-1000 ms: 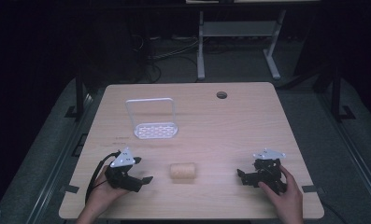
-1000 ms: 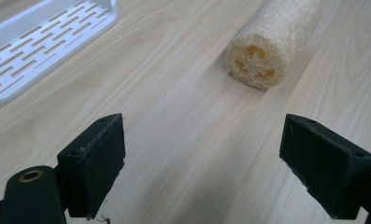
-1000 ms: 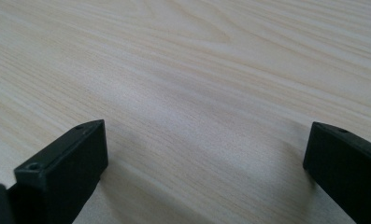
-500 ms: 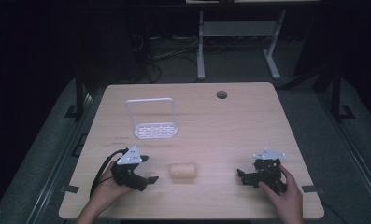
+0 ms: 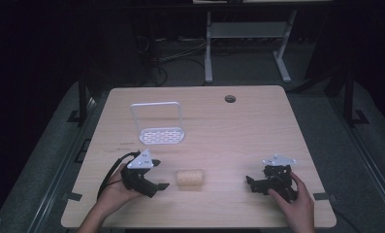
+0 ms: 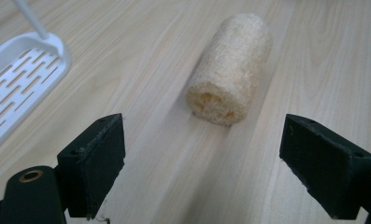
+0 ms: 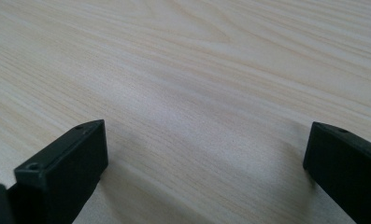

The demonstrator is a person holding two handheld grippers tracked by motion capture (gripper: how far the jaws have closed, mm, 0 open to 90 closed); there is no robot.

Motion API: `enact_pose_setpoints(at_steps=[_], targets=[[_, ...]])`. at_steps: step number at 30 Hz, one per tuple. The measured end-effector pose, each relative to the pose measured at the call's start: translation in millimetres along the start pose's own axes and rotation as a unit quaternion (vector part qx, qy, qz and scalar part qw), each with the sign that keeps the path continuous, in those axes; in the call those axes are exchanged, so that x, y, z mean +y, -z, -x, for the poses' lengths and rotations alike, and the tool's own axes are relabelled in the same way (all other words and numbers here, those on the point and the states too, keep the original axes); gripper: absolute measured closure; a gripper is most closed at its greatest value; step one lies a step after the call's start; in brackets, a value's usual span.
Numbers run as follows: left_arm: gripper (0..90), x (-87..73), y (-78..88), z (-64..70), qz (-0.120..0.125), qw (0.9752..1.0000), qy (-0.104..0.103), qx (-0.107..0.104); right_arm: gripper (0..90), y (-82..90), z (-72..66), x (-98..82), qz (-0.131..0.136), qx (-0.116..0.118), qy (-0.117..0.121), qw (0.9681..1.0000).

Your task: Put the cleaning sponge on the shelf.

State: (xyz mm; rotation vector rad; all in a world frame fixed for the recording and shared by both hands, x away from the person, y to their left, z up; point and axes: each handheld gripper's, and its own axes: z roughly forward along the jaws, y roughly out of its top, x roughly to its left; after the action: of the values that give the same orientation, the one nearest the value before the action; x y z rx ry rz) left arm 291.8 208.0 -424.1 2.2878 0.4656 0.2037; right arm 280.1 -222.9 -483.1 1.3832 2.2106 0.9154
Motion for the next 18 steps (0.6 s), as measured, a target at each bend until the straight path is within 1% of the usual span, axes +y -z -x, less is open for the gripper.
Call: enact_pose_setpoints(at_steps=[2,5,8,10,11,12,14,15,16,18], targets=[[14.0,4.2,-1.8,-0.1,-0.004,0.9999,-0.010,-0.008,0.0,0.0,0.0,0.0,0.000,0.000,0.000,1.0000],[14.0,7.8,-3.8,0.1,-0.003,0.9998,-0.014,-0.014,0.0,0.0,0.0,0.0,0.000,0.000,0.000,1.0000],[14.0,15.1,-7.3,1.1,-0.007,0.9991,-0.031,-0.028,0.0,0.0,0.0,0.0,0.000,0.000,0.000,1.0000],[14.0,18.2,-9.6,1.4,-0.008,0.9988,-0.037,-0.031,0.0,0.0,0.0,0.0,0.000,0.000,0.000,1.0000],[14.0,18.2,-9.6,1.4,-0.008,0.9988,-0.037,-0.031,0.0,0.0,0.0,0.0,0.000,0.000,0.000,1.0000],[14.0,20.8,-11.6,1.5,-0.008,0.9984,-0.040,-0.038,0.0,0.0,0.0,0.0,0.000,0.000,0.000,1.0000],[13.9,23.1,-13.5,1.4,-0.012,0.9980,-0.046,-0.040,0.0,0.0,0.0,0.0,0.000,0.000,0.000,1.0000],[13.9,23.1,-13.5,1.4,-0.012,0.9980,-0.046,-0.040,0.0,0.0,0.0,0.0,0.000,0.000,0.000,1.0000],[13.9,26.1,-15.6,1.0,-0.014,0.9976,-0.051,-0.045,0.0,0.0,0.0,0.0,0.000,0.000,0.000,1.0000],[13.9,27.4,-16.7,1.0,-0.015,0.9974,-0.052,-0.048,0.0,0.0,0.0,0.0,0.000,0.000,0.000,1.0000]])
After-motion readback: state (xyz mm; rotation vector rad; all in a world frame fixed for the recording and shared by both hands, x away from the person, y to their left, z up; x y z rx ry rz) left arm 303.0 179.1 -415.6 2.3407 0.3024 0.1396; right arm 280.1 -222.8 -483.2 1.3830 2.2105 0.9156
